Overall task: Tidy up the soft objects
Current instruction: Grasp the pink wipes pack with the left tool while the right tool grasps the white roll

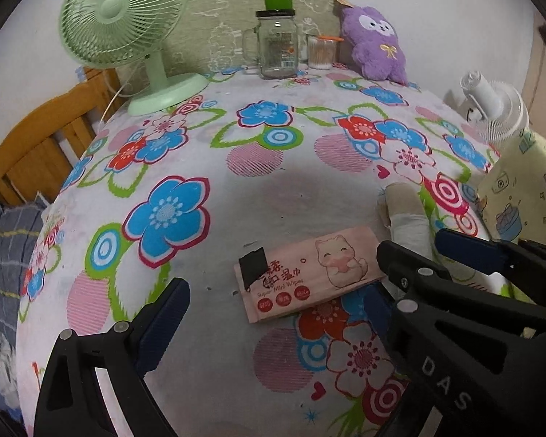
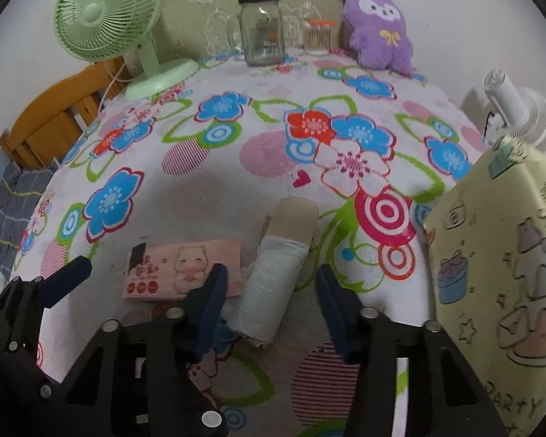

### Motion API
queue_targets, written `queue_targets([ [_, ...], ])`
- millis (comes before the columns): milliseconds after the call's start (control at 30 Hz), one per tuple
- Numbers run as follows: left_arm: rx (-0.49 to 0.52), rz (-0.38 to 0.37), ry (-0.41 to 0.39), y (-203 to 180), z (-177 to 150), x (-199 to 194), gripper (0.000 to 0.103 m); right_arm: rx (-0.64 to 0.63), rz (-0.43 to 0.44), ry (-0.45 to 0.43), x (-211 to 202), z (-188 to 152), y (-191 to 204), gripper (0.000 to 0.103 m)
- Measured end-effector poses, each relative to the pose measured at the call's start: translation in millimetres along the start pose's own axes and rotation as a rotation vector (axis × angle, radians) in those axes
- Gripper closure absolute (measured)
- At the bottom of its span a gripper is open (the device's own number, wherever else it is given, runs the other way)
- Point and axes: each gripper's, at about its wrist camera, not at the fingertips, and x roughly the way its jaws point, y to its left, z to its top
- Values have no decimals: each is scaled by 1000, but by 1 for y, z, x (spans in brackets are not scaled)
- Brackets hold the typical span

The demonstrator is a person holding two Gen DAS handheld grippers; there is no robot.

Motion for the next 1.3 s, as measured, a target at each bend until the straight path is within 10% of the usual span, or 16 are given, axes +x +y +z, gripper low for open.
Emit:
queue_targets([
  [300,63,-3,6,-7,10,13,6,-3,1,4,9,5,-1,75],
  [800,49,-58,-7,-8,17,22,13,18,-20,-15,12,12,-6,77],
  [1300,41,-124,19,-9,6,8,61,11,-25,-11,1,3,-2,77],
])
